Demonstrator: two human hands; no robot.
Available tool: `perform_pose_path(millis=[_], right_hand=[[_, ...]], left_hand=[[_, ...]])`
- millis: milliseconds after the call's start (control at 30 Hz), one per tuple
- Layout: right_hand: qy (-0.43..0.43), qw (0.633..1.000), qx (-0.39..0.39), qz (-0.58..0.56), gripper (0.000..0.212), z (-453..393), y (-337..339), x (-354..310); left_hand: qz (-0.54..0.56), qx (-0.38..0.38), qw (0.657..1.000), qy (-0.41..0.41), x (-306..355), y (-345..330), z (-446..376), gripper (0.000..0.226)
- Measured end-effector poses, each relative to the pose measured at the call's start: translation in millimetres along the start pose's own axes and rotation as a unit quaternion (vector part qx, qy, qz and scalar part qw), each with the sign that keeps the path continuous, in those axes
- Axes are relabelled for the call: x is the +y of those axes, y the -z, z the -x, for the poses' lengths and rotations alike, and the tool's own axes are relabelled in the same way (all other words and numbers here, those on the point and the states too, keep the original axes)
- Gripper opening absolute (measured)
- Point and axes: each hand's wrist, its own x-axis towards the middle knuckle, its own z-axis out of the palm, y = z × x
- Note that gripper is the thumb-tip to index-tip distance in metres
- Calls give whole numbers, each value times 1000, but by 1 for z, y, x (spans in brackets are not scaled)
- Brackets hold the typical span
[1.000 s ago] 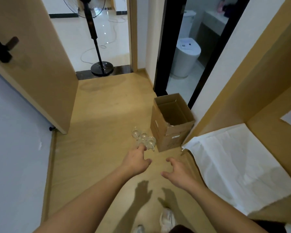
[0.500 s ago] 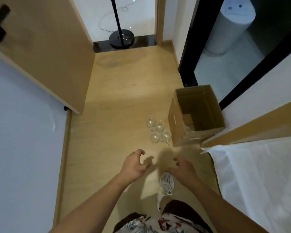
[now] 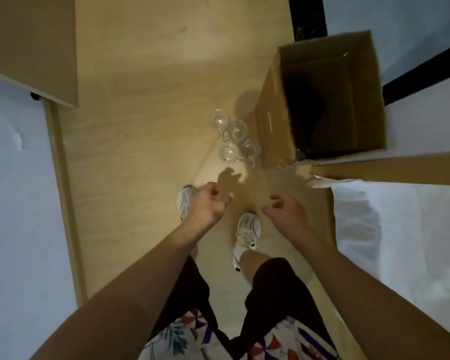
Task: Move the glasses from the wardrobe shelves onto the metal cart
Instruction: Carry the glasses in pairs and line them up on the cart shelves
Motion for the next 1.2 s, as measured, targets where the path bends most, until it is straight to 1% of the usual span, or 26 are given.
perform_pose_path(millis=[67,100,133,200,233,300,367,400,433,500,567,667,733,800,833,933,967,1033,1067,1100,1133,1200], right_hand=[[-14,1000,6,-9,45,-43,-17,8],[-22,1000,11,-17,44,-67,-26,14],[-31,999,16,-29,44,-92,-37,20],[-49,997,24,-53,42,-142,-62,34],[-58,996,26,-65,42,-167,-74,40],[-55,995,28,-80,43,-223,-99,53],[-51,994,37,-90,43,-277,-121,67],[-55,993,39,-101,43,-303,-133,74],[-69,989,42,-121,43,-325,-146,82],[-85,979,45,-179,48,-367,-172,94],[-104,963,63,-240,59,-404,-195,101],[-102,938,83,-322,65,-456,-215,102],[-78,936,80,-334,62,-491,-224,114],[-81,937,82,-329,59,-510,-230,125],[-85,936,83,-331,54,-507,-228,123],[-87,935,74,-334,22,-477,-219,108],[-87,935,77,-335,15,-469,-217,104],[-80,934,79,-338,12,-465,-215,100],[-79,935,75,-338,13,-465,-214,98],[-78,936,72,-336,15,-466,-214,95],[-79,937,69,-332,18,-468,-215,95],[-81,942,64,-320,19,-468,-217,93]], left_hand=[[37,0,999,21,-14,-17,-42,33],[53,-1,998,28,-19,-27,-66,30],[62,-4,998,32,-28,-39,-92,34],[69,-18,997,31,-44,-62,-146,50],[80,-20,996,33,-48,-74,-172,53],[106,-31,993,36,-60,-99,-227,47],[103,-45,993,36,-75,-128,-279,39],[111,-51,992,43,-85,-141,-305,36],[136,-68,986,68,-94,-155,-326,31],[205,-105,965,126,-106,-177,-362,18],[291,-126,933,171,-109,-194,-394,10],[401,-117,886,201,-106,-207,-427,6],[449,-111,862,209,-103,-212,-435,12],[482,-109,843,215,-102,-215,-437,10],[492,-114,836,215,-101,-214,-434,10],[548,-142,792,229,-97,-214,-429,9],[562,-150,779,233,-95,-214,-429,14],[592,-168,754,230,-91,-217,-429,31],[611,-181,736,227,-90,-219,-431,39],[619,-190,729,223,-87,-219,-432,44],[621,-186,728,223,-86,-221,-434,44],[616,-155,738,228,-88,-221,-441,39]])
